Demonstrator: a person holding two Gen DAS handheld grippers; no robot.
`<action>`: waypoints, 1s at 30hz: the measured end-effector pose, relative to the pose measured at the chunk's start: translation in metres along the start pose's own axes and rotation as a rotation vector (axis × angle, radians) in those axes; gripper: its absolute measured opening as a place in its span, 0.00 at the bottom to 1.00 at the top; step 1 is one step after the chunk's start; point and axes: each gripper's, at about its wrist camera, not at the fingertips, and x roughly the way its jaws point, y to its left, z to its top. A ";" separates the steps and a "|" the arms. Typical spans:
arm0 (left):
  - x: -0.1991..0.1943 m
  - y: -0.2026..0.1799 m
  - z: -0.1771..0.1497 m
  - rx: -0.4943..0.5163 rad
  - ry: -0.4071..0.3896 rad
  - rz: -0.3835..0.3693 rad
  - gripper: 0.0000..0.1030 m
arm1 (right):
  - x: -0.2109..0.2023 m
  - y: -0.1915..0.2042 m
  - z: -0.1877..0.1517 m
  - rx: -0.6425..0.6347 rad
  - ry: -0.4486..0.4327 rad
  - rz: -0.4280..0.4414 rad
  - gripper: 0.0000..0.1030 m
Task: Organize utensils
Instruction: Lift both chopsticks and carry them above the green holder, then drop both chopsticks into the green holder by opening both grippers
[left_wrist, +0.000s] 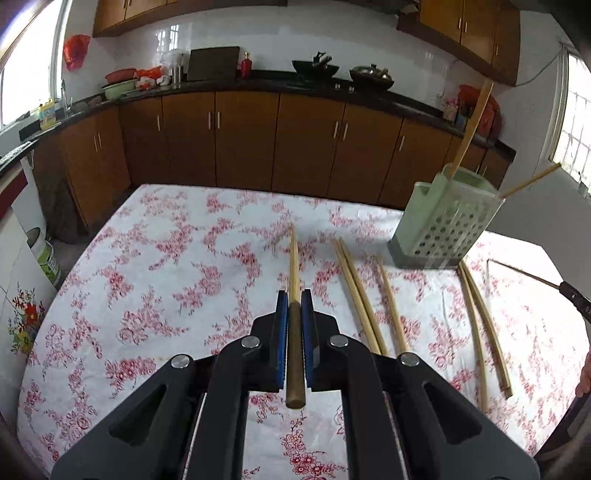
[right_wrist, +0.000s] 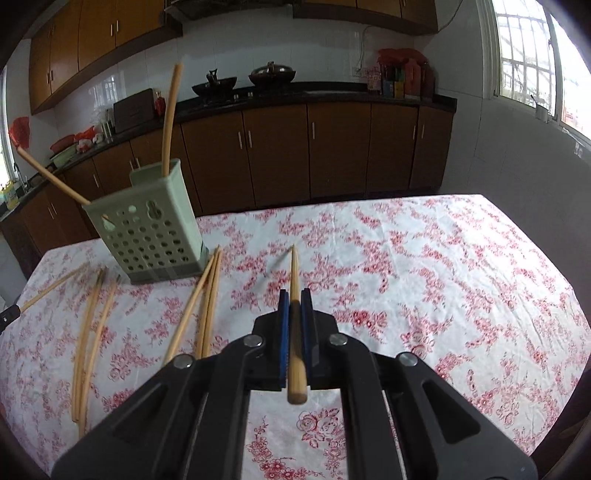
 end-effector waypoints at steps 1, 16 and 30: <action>-0.006 0.000 0.005 -0.003 -0.021 -0.004 0.07 | -0.004 -0.001 0.004 0.005 -0.016 0.003 0.07; -0.049 0.001 0.046 -0.062 -0.183 -0.033 0.07 | -0.025 -0.005 0.023 0.030 -0.104 0.025 0.07; -0.107 -0.056 0.079 0.030 -0.269 -0.212 0.07 | -0.105 0.017 0.073 0.012 -0.237 0.239 0.07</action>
